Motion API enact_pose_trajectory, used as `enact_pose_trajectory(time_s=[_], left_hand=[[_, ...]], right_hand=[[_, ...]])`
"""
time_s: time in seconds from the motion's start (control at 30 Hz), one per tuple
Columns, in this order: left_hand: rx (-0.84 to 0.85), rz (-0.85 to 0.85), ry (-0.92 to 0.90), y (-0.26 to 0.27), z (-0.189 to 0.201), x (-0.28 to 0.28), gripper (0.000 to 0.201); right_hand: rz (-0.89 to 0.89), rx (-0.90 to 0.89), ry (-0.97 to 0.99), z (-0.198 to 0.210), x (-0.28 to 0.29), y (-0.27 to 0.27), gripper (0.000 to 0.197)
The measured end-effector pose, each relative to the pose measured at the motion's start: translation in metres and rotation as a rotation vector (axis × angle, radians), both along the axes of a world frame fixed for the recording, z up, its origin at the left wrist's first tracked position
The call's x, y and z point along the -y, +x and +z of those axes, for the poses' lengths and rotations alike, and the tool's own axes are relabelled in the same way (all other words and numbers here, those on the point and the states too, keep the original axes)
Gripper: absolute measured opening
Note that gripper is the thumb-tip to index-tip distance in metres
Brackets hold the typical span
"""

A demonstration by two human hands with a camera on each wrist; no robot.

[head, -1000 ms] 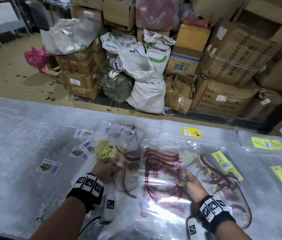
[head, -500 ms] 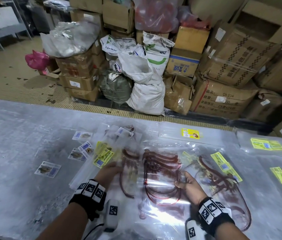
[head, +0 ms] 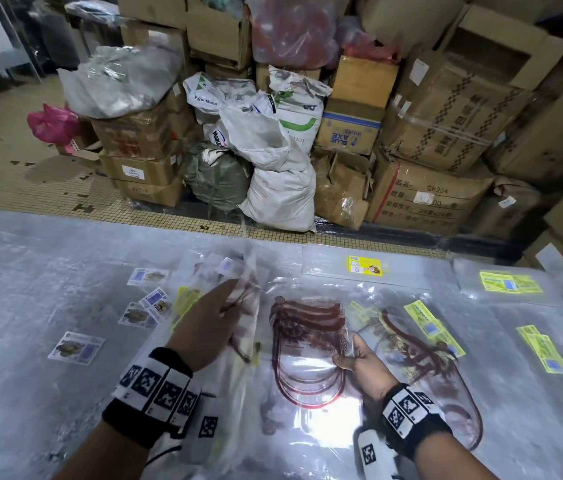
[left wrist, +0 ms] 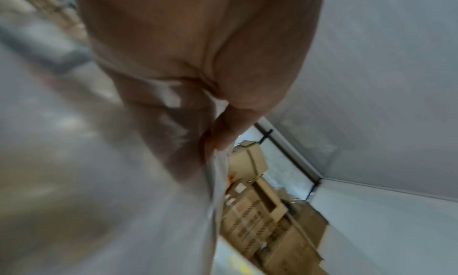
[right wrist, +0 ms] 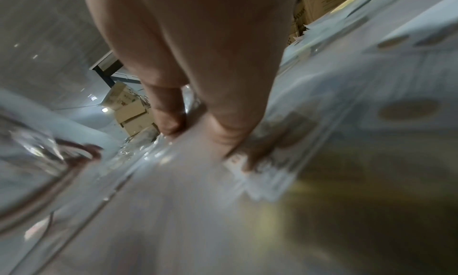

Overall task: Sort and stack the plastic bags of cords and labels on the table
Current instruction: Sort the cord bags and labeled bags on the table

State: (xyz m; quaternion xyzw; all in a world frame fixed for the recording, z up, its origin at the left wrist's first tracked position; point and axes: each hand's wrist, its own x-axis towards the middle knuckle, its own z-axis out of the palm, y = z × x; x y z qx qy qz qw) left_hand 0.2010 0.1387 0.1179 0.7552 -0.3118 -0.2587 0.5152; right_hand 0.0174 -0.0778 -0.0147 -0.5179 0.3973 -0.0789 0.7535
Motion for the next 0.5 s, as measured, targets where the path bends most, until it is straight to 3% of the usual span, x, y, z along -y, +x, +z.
enact_pose_trajectory(time_s=[0.07,0.17,0.3,0.33,0.4,0.5], left_hand=[[-0.059,-0.086,-0.092,-0.015,0.023,0.005,0.042],[-0.278,-0.137,-0.261,-0.028,0.037,0.013,0.042],[-0.505,0.029,-0.287,-0.031,0.003,0.024,0.037],[-0.545,0.070,-0.247,-0.032,-0.013,0.026,0.036],[-0.542,0.135,-0.129,-0.034,-0.044,0.029,0.033],[-0.329,0.189,0.000,-0.033,-0.082,0.031,0.029]], right_hand=[[-0.002,0.008,-0.023,0.000,0.000,-0.001,0.054],[0.000,0.007,-0.024,0.011,-0.003,-0.001,0.054],[0.018,-0.141,-0.052,0.020,-0.003,-0.002,0.032],[-0.011,-0.149,-0.005,0.018,0.000,-0.003,0.036],[-0.020,-0.116,-0.002,0.026,0.001,-0.004,0.042],[0.037,0.011,0.059,0.037,-0.004,-0.010,0.059]])
